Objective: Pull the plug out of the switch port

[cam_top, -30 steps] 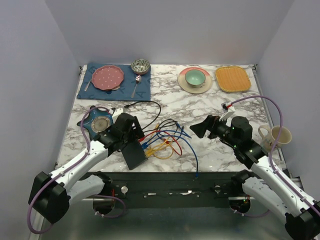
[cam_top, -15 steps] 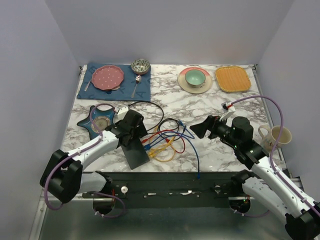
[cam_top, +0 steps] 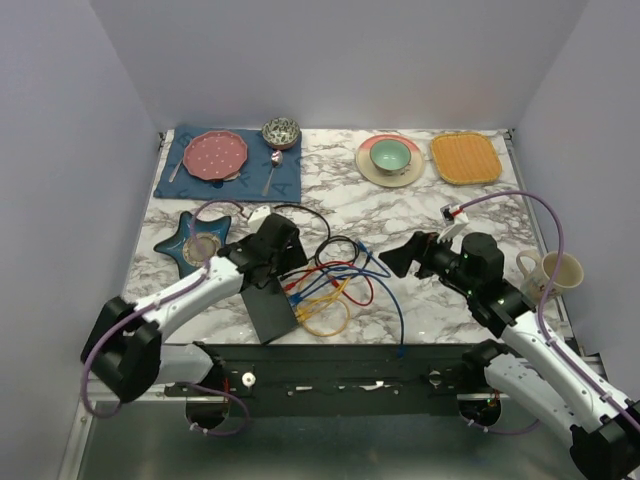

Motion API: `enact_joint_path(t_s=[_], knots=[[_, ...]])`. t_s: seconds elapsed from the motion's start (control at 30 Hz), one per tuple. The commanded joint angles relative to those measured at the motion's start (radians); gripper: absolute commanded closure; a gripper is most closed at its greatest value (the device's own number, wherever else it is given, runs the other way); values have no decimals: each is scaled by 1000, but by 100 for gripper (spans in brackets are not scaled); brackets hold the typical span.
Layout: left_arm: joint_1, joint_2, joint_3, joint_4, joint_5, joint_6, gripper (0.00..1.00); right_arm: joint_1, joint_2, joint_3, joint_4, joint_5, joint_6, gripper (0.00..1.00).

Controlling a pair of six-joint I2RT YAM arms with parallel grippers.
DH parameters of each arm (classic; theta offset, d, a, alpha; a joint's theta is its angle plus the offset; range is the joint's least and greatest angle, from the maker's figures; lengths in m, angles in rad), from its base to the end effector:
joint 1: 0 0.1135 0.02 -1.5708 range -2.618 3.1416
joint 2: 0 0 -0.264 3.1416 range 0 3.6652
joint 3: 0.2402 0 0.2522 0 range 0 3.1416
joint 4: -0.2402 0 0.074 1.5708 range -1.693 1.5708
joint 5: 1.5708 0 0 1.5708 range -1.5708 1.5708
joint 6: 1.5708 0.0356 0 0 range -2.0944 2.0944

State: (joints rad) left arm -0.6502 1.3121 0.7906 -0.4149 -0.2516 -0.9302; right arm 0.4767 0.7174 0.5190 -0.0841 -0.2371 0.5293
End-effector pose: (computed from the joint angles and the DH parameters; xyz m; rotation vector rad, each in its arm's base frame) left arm 0.2116 -0.1498 0.2113 -0.4514 2.4601 -0.3605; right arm 0.1537 0.0888 0.2673 -0.1224 1.9437 0.9047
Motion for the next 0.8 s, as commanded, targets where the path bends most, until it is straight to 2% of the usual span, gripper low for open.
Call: enact_joint_path(t_s=[0.0, 0.17, 0.33, 0.43, 0.67, 0.77], knots=[[-5, -273, -68, -254, -198, -186, 4, 7, 8, 6, 15, 4, -15, 0], [-8, -554, -189, -366, -256, -396, 1, 5, 112, 32, 75, -50, 1, 0], [-8, -583, -281, -420, -180, -476, 2, 8, 204, 108, 104, -76, 17, 1], [-8, -594, -333, -426, -143, -509, 8, 7, 260, 168, 119, -76, 34, 2], [-8, -678, -415, -409, -92, -556, 32, 33, 401, 303, 139, -76, 74, 6], [-6, -663, -448, -334, -65, -535, 35, 82, 521, 398, 132, -99, 75, 9]])
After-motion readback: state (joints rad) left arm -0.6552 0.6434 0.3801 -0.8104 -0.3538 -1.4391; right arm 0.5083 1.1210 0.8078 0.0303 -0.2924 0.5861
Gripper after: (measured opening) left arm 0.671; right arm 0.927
